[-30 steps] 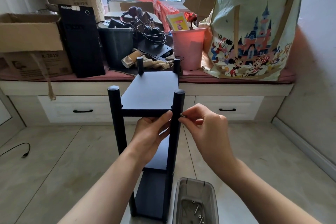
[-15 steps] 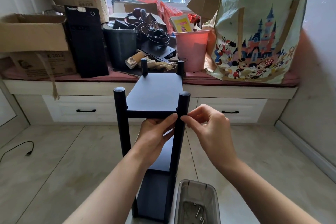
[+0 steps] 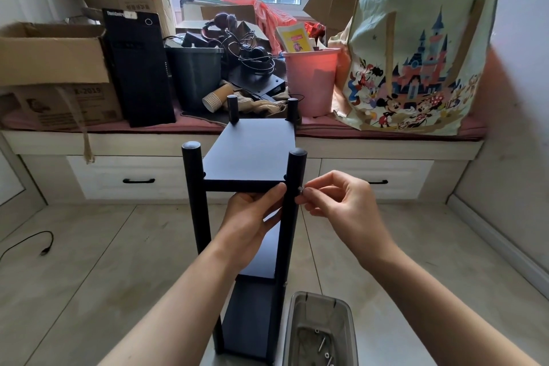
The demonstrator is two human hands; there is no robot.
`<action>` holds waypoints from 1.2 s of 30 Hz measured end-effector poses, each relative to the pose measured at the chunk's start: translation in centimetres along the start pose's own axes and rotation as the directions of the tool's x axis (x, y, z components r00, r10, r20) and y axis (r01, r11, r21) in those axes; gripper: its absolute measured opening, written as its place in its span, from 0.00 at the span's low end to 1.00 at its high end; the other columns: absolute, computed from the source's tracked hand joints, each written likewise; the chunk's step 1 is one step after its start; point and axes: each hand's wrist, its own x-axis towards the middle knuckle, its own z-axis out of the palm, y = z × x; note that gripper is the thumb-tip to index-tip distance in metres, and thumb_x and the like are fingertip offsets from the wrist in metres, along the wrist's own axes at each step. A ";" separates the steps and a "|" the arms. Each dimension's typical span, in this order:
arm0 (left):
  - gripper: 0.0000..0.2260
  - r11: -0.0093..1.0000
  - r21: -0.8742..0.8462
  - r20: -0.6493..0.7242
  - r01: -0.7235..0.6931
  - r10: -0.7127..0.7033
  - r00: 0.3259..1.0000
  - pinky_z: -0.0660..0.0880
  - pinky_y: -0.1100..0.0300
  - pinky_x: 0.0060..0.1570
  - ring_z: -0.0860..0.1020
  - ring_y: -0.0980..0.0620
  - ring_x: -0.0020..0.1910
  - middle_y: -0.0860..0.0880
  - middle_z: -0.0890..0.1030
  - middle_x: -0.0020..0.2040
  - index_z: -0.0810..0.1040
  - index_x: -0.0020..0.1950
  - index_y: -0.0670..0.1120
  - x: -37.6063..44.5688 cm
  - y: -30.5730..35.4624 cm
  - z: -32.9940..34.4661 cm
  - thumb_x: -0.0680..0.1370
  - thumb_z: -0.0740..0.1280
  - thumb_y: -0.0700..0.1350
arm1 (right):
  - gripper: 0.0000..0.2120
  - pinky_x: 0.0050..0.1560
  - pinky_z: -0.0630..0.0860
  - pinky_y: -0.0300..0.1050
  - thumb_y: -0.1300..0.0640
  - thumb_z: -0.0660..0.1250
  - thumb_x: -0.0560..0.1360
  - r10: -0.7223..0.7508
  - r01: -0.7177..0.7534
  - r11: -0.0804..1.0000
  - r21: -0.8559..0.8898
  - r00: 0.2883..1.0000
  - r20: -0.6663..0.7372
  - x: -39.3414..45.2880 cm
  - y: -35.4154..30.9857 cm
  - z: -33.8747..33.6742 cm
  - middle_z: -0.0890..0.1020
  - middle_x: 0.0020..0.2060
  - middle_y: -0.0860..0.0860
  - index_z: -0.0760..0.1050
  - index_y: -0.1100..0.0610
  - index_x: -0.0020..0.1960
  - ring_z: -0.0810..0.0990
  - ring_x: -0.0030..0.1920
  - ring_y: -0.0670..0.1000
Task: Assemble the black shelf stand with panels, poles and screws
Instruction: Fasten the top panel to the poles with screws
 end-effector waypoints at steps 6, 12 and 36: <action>0.14 1.000 0.028 0.009 -0.011 0.010 1.000 0.75 0.49 0.65 0.82 0.44 0.60 0.41 0.85 0.57 0.82 0.58 0.42 -0.1 0.1 -0.1 0.74 0.69 0.45 | 0.03 0.44 0.81 0.41 0.60 0.70 0.76 0.093 -0.097 0.991 0.097 0.995 0.045 0.3 -0.1 -0.1 0.86 0.38 0.53 0.80 0.60 0.46 0.84 0.39 0.47; 0.12 0.999 0.031 -0.027 -0.009 0.010 1.000 0.75 0.50 0.62 0.83 0.45 0.58 0.43 0.85 0.55 0.84 0.54 0.45 0.0 0.0 0.0 0.73 0.69 0.46 | 0.02 0.43 0.80 0.40 0.60 0.71 0.76 0.066 -0.069 0.996 0.051 0.996 0.064 0.7 0.1 0.1 0.86 0.37 0.53 0.81 0.57 0.44 0.83 0.37 0.45; 0.16 0.992 0.126 -0.032 0.015 -0.011 0.999 0.77 0.52 0.61 0.83 0.49 0.58 0.45 0.86 0.56 0.80 0.62 0.41 -1.4 2.0 -1.2 0.75 0.69 0.43 | 0.17 0.57 0.78 0.39 0.61 0.67 0.79 0.004 -0.029 0.997 0.065 0.932 0.363 2.3 0.1 0.5 0.83 0.56 0.45 0.76 0.45 0.64 0.82 0.57 0.44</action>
